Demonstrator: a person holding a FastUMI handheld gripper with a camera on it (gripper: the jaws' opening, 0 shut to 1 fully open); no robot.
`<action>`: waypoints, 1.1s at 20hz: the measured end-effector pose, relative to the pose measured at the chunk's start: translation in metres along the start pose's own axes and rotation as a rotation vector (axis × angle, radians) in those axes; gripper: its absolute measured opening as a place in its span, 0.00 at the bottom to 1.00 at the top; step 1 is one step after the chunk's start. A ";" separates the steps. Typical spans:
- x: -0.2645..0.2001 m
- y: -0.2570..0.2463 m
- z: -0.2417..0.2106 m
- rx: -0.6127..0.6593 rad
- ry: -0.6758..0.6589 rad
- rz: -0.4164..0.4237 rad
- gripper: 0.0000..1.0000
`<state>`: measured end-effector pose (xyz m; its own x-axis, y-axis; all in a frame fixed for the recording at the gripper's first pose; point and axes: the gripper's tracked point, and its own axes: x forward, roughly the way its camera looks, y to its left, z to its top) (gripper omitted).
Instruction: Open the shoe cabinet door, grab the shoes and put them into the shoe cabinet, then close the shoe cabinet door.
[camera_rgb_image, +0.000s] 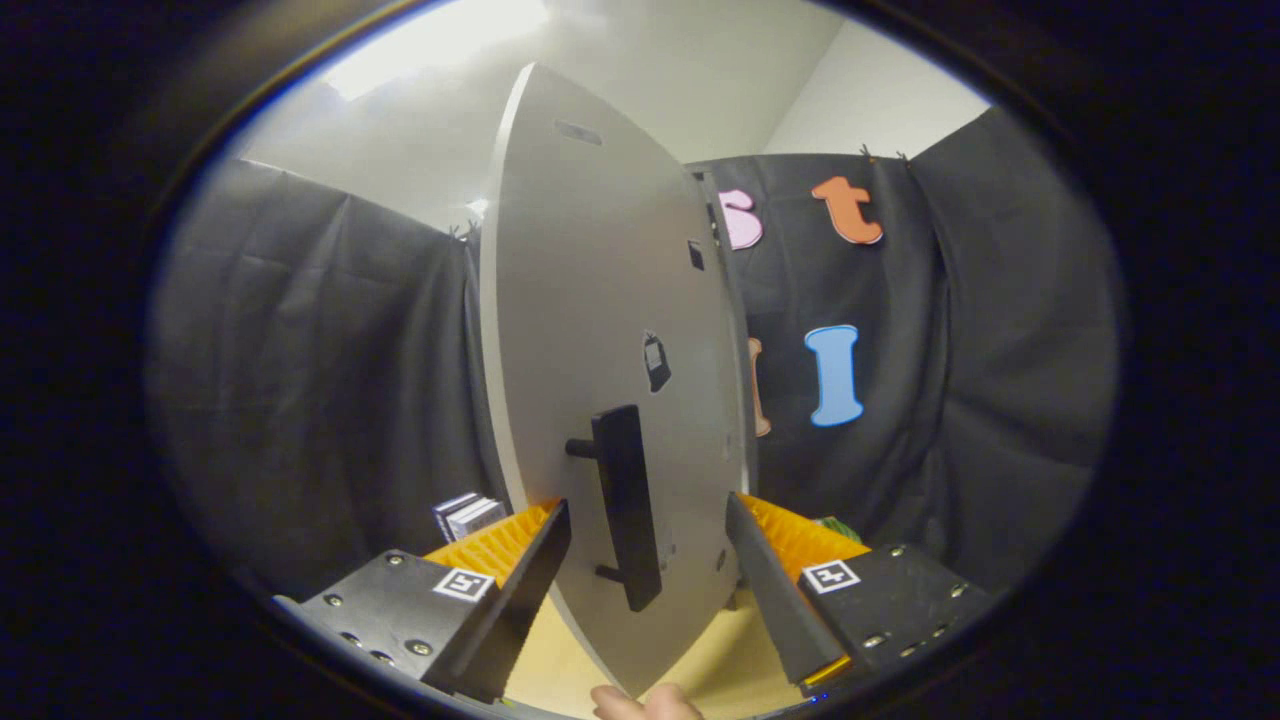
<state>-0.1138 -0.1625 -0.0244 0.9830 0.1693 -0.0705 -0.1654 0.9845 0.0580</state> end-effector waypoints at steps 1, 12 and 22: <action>0.007 0.009 -0.001 0.011 0.005 0.016 0.96; 0.112 0.098 -0.016 0.084 0.037 0.112 0.98; 0.189 0.136 -0.019 0.077 0.027 0.058 0.99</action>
<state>0.0481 0.0041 -0.0492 0.9693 0.2286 -0.0911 -0.2149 0.9667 0.1389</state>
